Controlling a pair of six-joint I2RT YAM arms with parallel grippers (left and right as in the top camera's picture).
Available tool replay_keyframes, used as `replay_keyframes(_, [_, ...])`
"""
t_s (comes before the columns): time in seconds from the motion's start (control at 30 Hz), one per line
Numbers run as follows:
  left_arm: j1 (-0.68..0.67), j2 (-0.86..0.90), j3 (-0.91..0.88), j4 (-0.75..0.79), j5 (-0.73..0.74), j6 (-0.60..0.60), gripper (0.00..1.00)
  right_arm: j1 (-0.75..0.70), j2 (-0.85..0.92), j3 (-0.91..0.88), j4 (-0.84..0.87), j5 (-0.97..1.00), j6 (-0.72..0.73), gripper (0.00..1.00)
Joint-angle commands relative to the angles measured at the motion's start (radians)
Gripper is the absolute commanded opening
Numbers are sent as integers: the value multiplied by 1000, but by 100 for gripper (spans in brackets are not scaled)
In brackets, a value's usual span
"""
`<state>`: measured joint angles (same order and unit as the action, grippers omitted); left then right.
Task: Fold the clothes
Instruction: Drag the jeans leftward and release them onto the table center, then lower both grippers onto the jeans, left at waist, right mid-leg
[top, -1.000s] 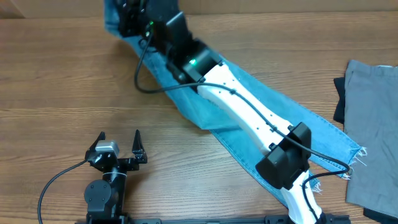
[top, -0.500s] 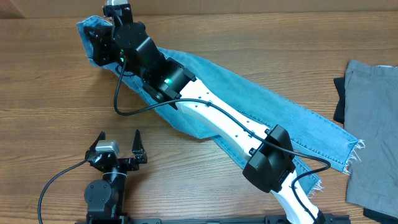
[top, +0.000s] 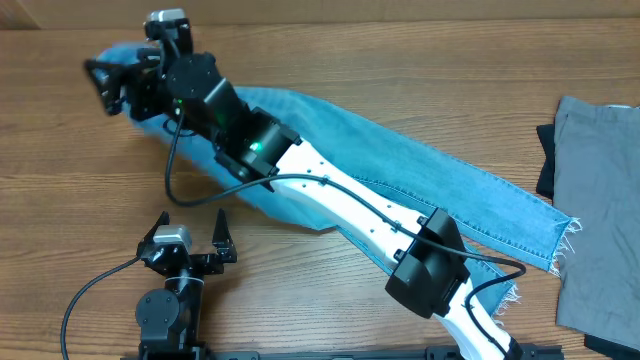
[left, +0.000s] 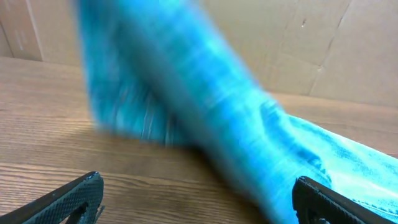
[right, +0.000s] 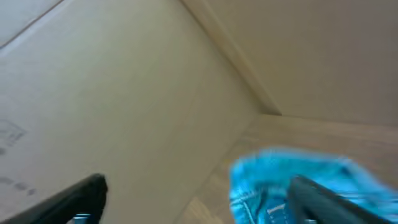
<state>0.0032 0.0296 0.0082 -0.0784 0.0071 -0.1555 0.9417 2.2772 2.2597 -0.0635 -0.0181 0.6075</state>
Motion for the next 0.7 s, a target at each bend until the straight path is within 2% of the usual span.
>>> replay_keyframes(0.0, [-3, 2, -3, 1, 8, -9, 100, 0, -22, 32, 30, -120, 27, 100])
replay_keyframes(0.13, [-3, 2, -3, 1, 8, -9, 100, -28, -84, 32, -1, -229, 60, 100])
replay_keyframes(0.23, [-3, 2, -3, 0, 9, -10, 100, -62, -153, 32, -110, -237, 58, 100])
replay_keyframes(0.4, [-3, 2, -3, 0, 8, -9, 100, -217, -325, 32, -484, -209, 47, 100])
replay_keyframes(0.57, [-3, 2, -3, 1, 8, -9, 100, -370, -407, 32, -809, -154, 34, 100])
replay_keyframes(0.67, [-3, 2, -3, 0, 8, -9, 100, -459, -422, 32, -1011, -154, -23, 100])
